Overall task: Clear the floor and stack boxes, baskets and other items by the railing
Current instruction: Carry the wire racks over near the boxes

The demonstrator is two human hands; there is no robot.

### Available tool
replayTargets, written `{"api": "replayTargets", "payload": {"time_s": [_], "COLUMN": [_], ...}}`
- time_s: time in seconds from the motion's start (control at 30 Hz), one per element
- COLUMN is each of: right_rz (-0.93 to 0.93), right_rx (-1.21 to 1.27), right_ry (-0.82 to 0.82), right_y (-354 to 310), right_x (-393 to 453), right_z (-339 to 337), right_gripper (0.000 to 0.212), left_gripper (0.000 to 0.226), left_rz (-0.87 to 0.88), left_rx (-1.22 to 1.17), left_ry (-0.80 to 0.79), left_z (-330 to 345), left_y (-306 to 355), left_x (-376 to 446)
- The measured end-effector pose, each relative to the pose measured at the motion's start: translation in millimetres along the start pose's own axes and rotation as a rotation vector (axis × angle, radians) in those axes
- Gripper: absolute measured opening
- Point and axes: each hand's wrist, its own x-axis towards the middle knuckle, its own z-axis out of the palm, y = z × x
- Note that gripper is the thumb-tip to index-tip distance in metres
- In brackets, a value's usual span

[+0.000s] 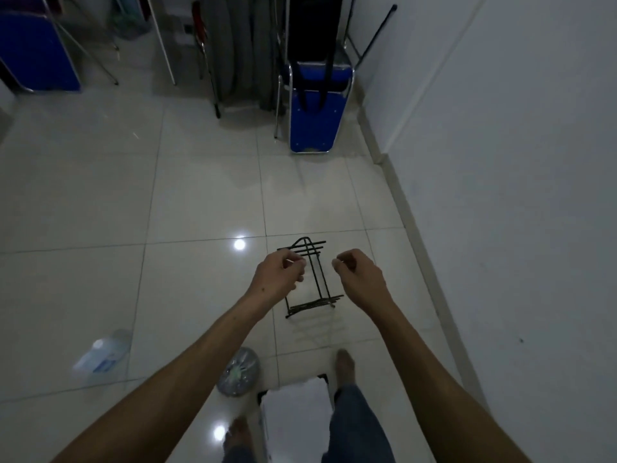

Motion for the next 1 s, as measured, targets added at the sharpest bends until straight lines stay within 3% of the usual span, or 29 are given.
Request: {"api": "replayTargets", "payload": {"time_s": [0.17, 0.37, 0.63, 0.87, 1.0], "right_rz": [0.167, 0.312, 0.469, 0.613, 0.6], "right_rx": [0.088, 0.013, 0.082, 0.393, 0.498], "right_ry": [-0.086, -0.3, -0.524, -0.496, -0.498], "right_y": [75, 210, 316, 319, 290], "right_x": [135, 284, 380, 399, 388], "right_z": [46, 143, 249, 282, 270], "right_gripper": [0.024, 0.039, 0.07, 0.02, 0.017], "left_gripper": [0.012, 0.013, 0.013, 0.009, 0.011], "left_rz": [-0.164, -0.397, -0.57, -0.637, -0.644], "left_rx": [-0.127, -0.282, -0.271, -0.261, -0.301], "left_ry": [0.151, 0.322, 0.376, 0.359, 0.363], "left_z": [44, 120, 191, 201, 180], "left_y": [-57, -193, -327, -362, -356], "left_x": [124, 258, 344, 339, 317]}}
